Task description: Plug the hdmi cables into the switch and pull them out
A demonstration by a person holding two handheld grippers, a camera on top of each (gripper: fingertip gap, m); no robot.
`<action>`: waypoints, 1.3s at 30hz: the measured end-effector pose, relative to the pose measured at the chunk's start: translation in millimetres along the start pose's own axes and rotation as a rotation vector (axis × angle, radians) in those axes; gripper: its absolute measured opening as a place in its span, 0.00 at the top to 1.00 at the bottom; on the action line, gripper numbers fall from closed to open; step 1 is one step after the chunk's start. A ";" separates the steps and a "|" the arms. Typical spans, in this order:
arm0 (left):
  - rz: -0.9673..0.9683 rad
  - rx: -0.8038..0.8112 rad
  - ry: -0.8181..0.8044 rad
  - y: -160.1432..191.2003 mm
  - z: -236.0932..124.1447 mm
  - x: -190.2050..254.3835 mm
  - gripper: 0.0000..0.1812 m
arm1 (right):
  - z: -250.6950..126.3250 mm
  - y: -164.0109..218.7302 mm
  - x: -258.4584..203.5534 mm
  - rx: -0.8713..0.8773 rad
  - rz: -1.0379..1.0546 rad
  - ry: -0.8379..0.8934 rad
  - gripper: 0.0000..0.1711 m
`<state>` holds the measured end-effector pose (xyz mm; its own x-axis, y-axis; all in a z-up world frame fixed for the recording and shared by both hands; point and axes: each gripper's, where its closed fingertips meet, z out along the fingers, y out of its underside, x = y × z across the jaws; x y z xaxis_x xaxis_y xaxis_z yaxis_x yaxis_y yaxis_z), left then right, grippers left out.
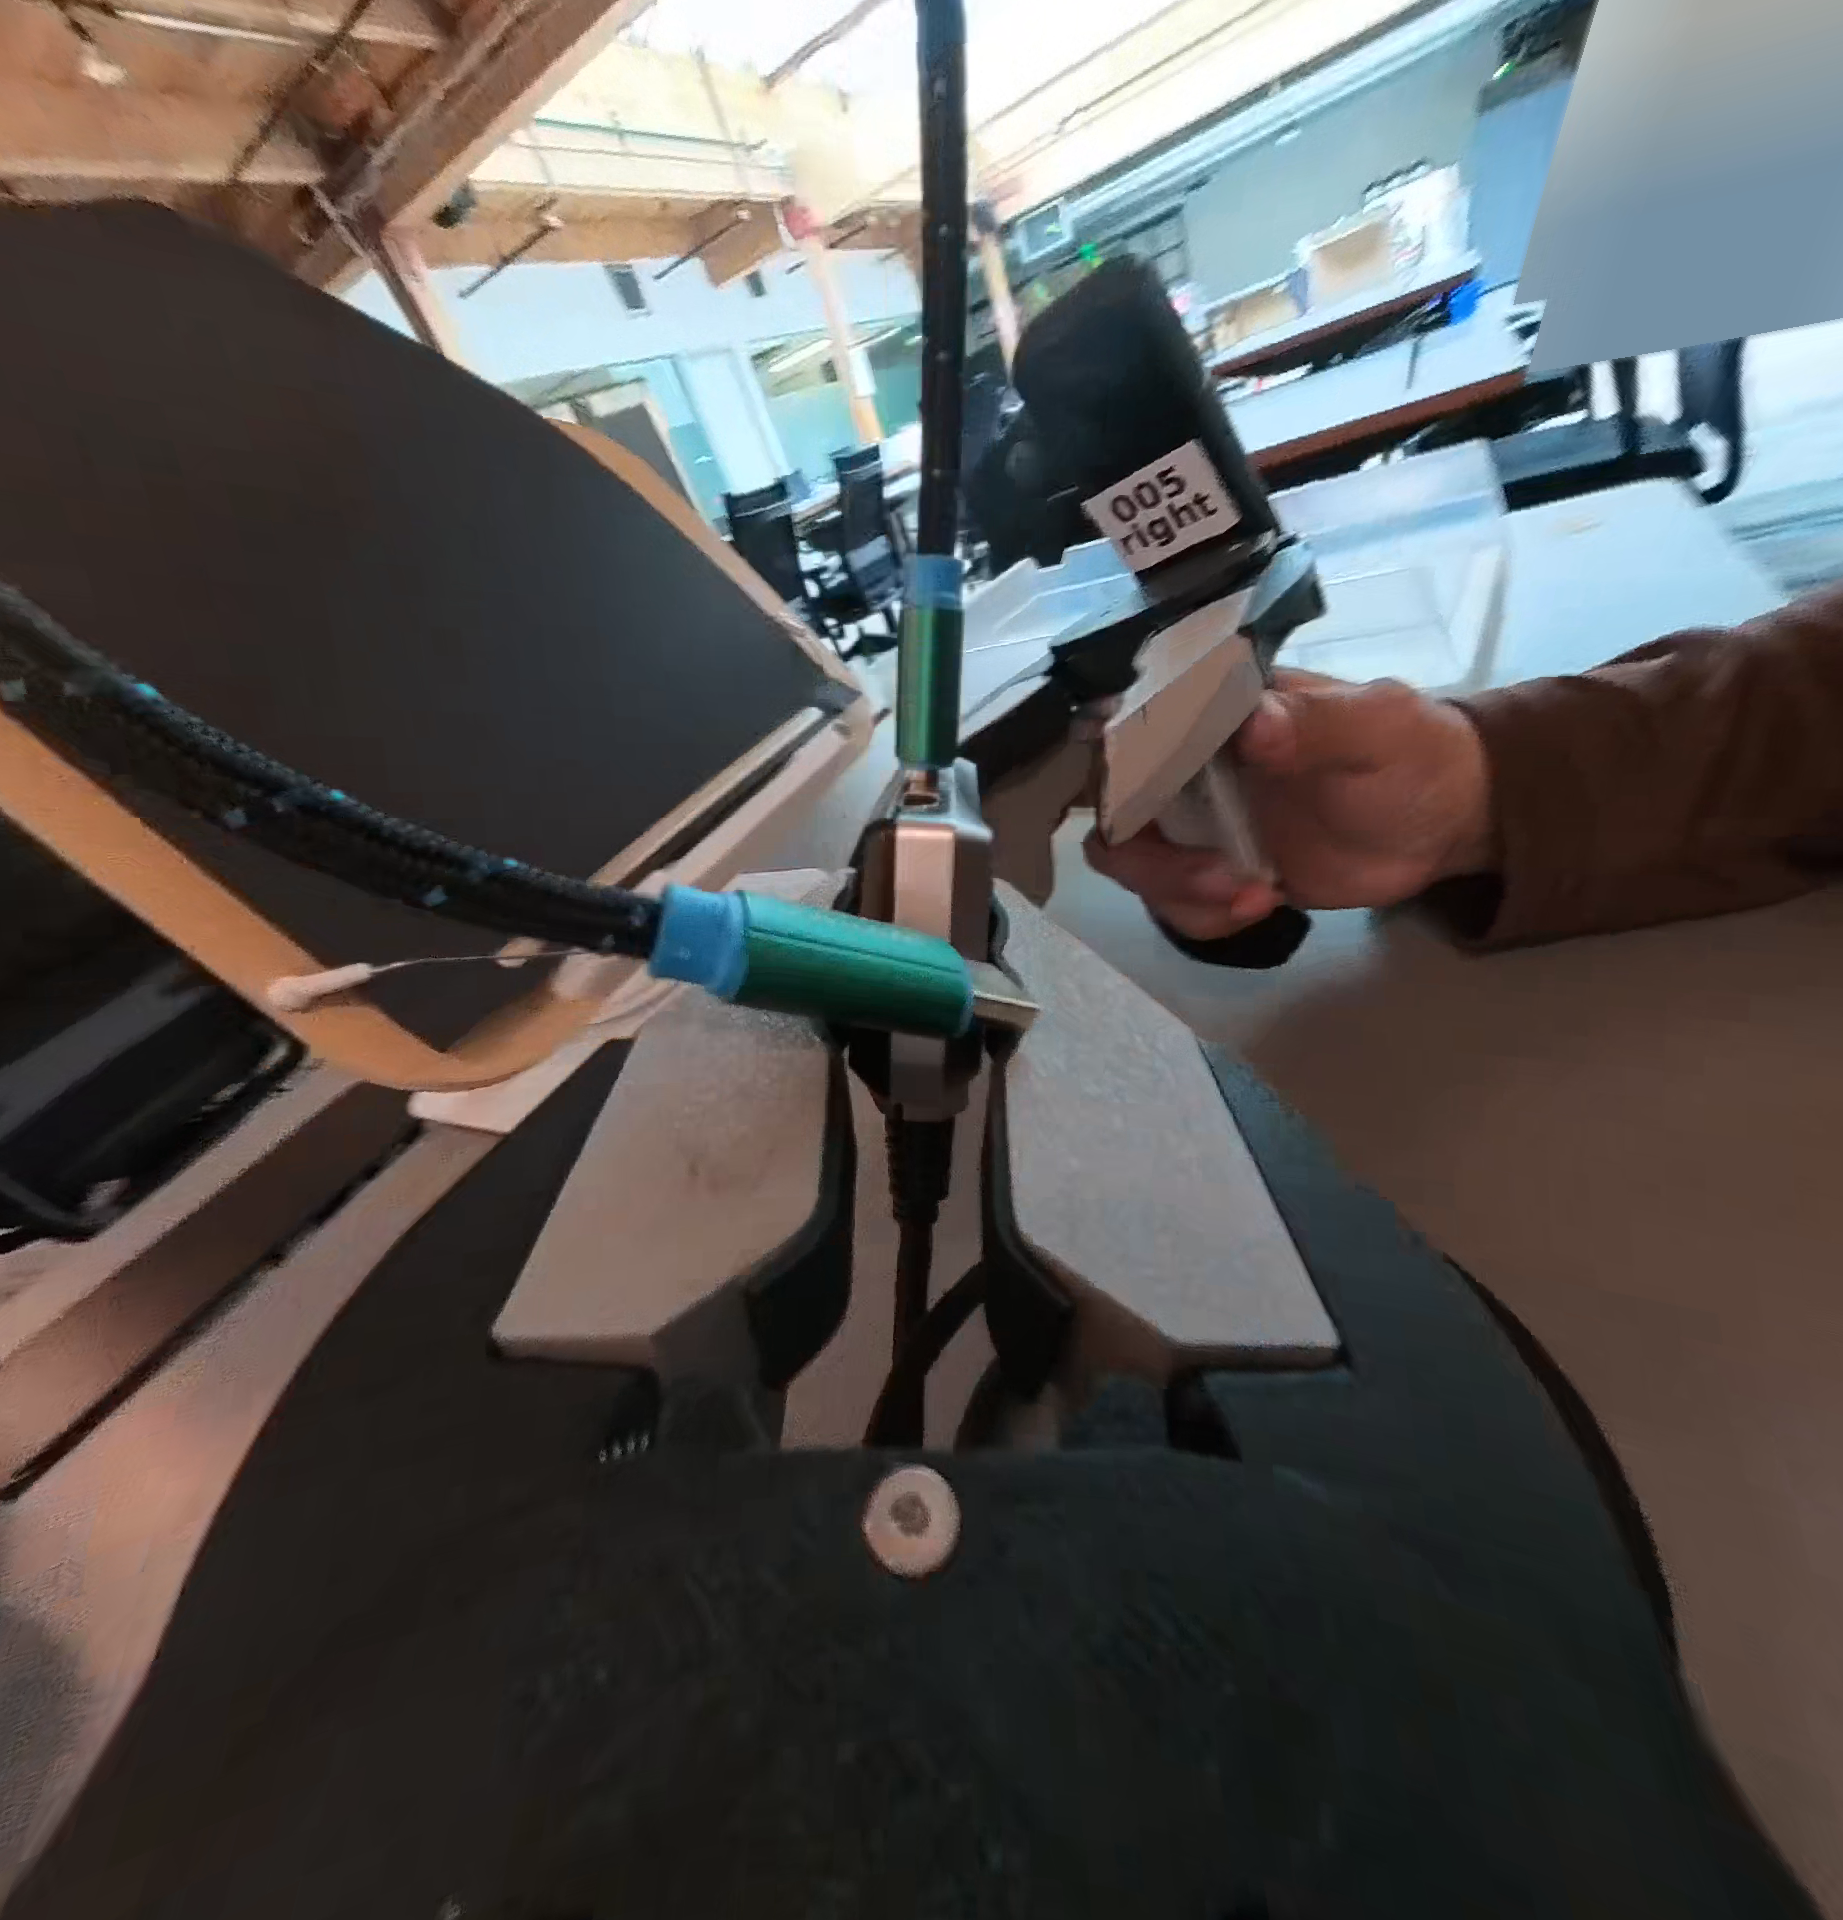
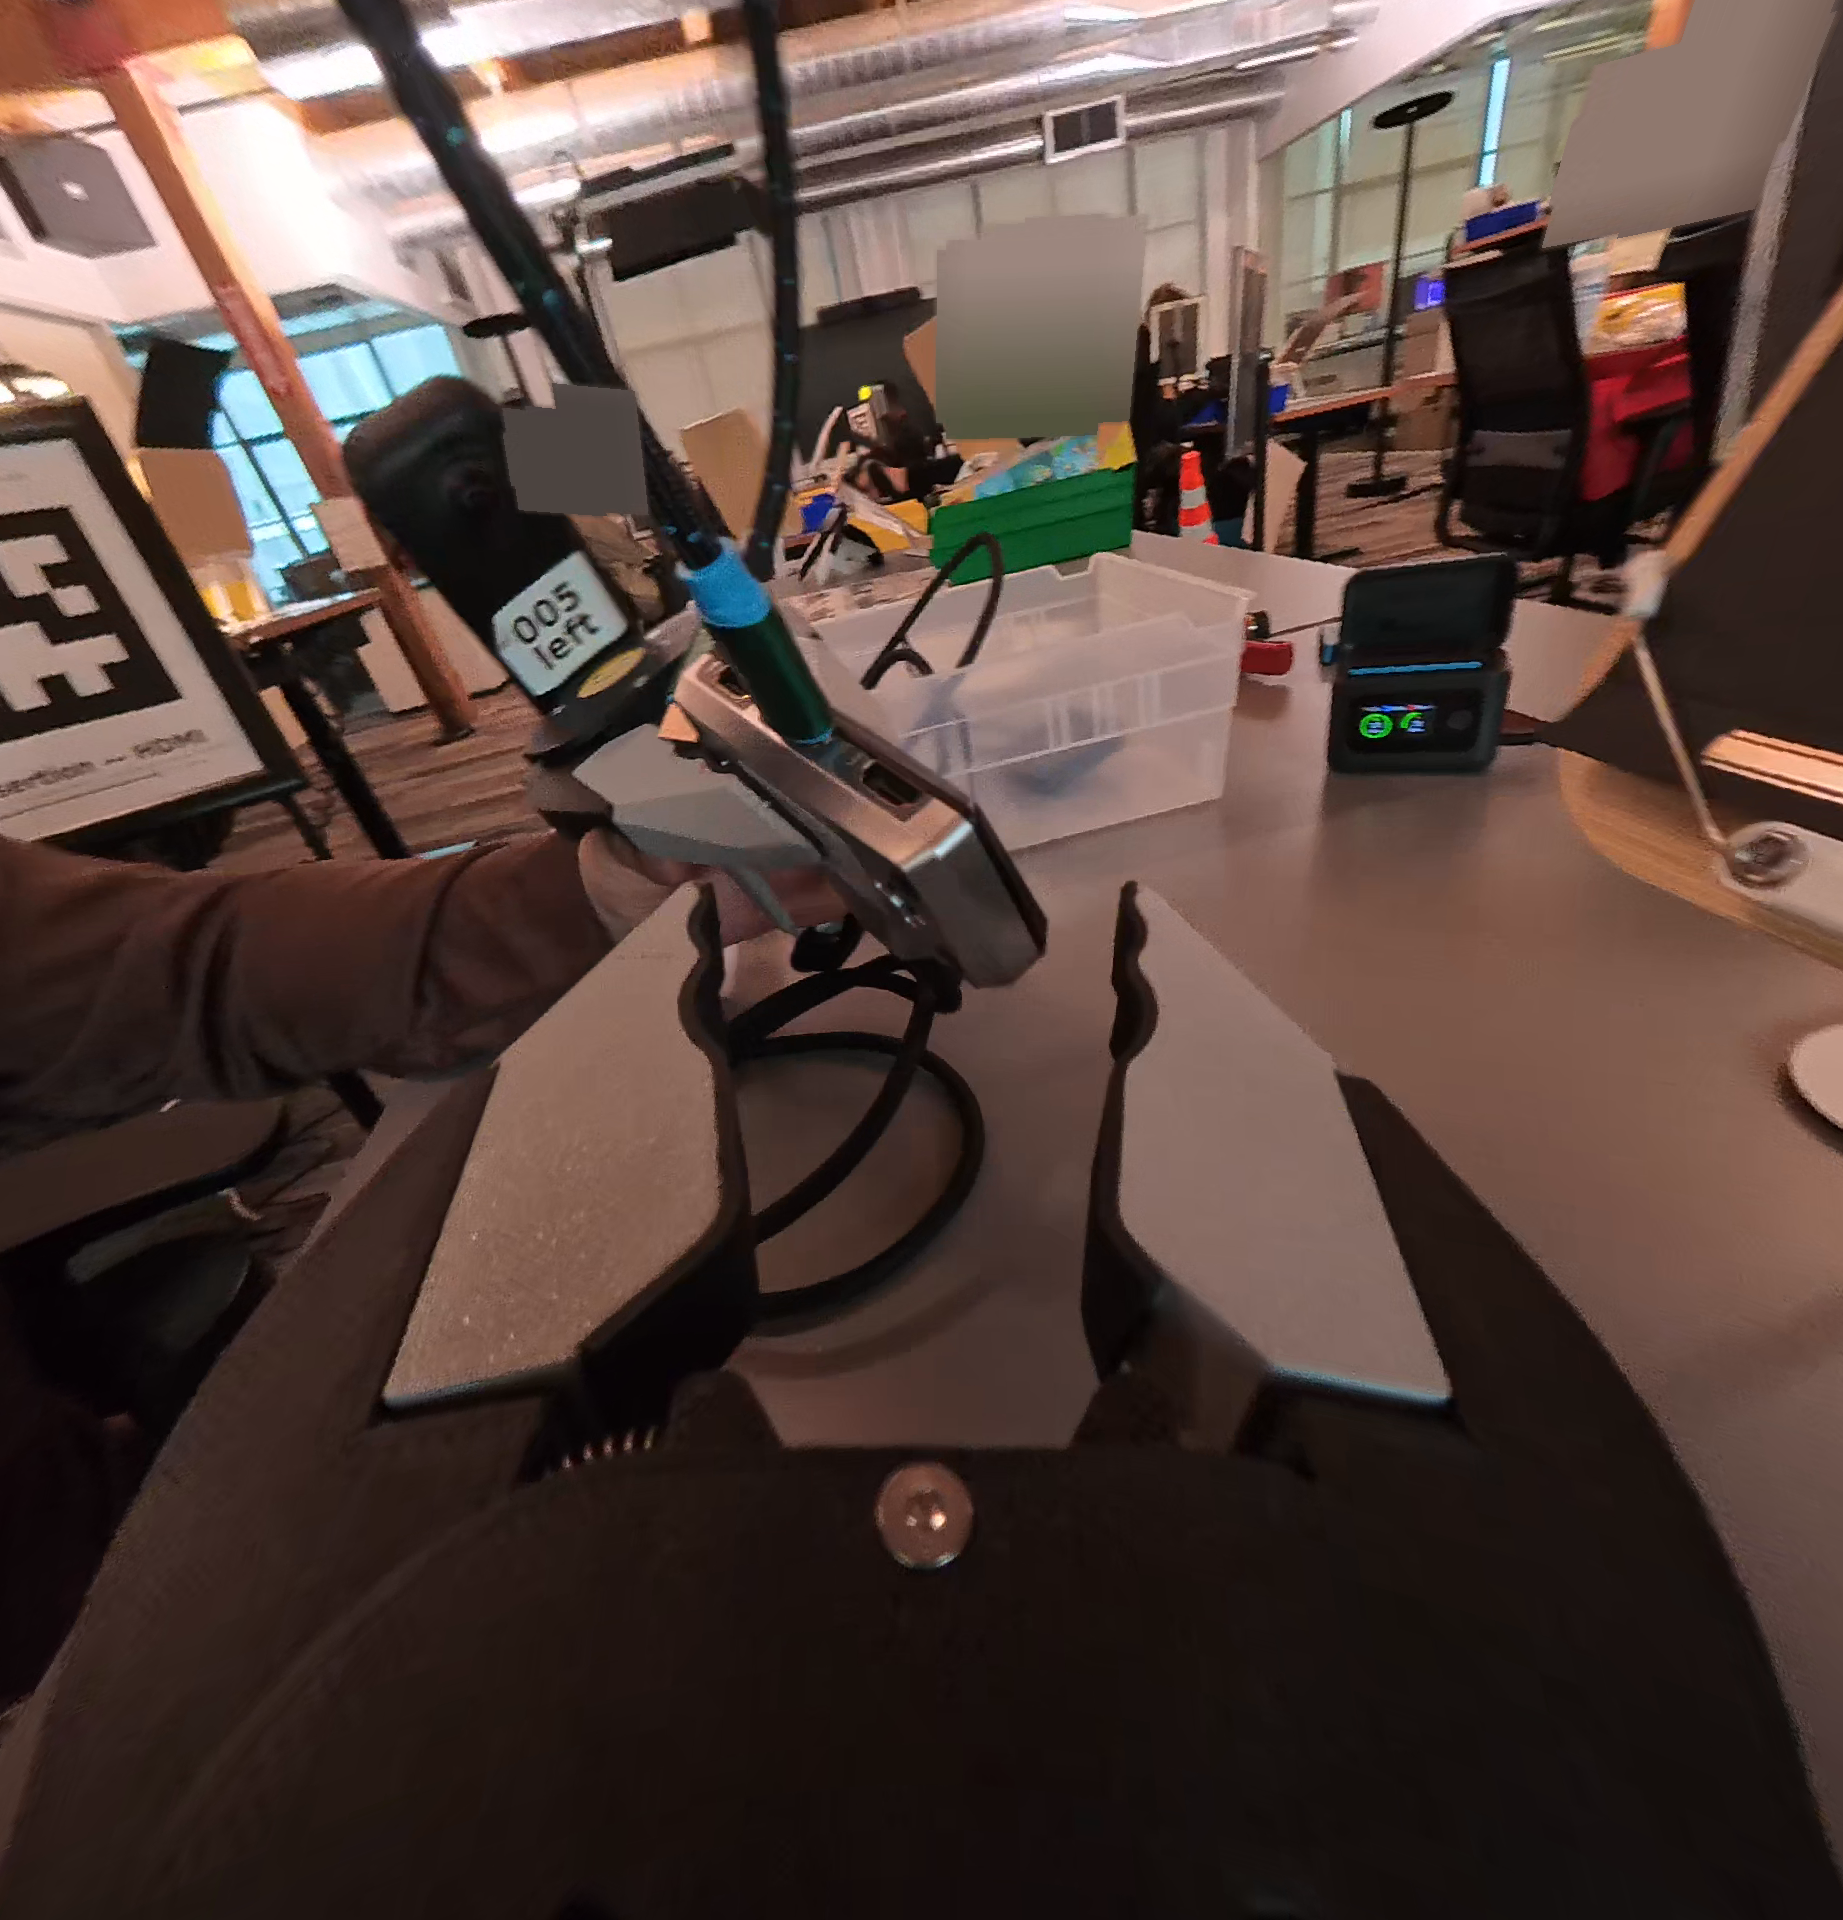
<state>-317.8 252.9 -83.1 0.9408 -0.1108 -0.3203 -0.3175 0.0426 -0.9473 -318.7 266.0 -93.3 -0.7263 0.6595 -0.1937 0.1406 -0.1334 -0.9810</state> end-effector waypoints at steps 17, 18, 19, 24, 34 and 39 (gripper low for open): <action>-0.095 -0.027 0.161 4.5 1.0 21.1 0.86 | 5.9 2.5 -25.4 -0.107 -0.195 -0.033 0.87; -0.116 -0.023 0.146 4.1 0.4 17.4 0.84 | 4.9 0.6 -25.2 -0.102 -0.208 -0.025 0.88; -0.132 -0.023 0.125 4.8 -0.3 13.1 0.83 | 3.0 -2.1 -22.9 -0.097 -0.224 -0.001 0.89; -0.143 -0.055 -0.035 15.2 -3.9 -15.1 0.90 | -17.5 -21.1 -5.9 -0.095 -0.385 0.200 0.91; -0.140 -0.296 -0.205 62.5 -7.7 -43.5 0.91 | -33.0 -16.8 16.7 -0.327 -0.900 0.585 0.90; -0.182 -0.363 -0.239 76.9 -10.2 -49.0 0.92 | -16.0 16.0 4.9 -0.426 -0.907 0.427 0.89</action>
<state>-389.6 251.5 -140.3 0.9725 0.1491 -0.1791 -0.1257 -0.3114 -0.9419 -309.3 278.9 -110.0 -0.3948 0.5968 0.6986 -0.0484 0.7458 -0.6644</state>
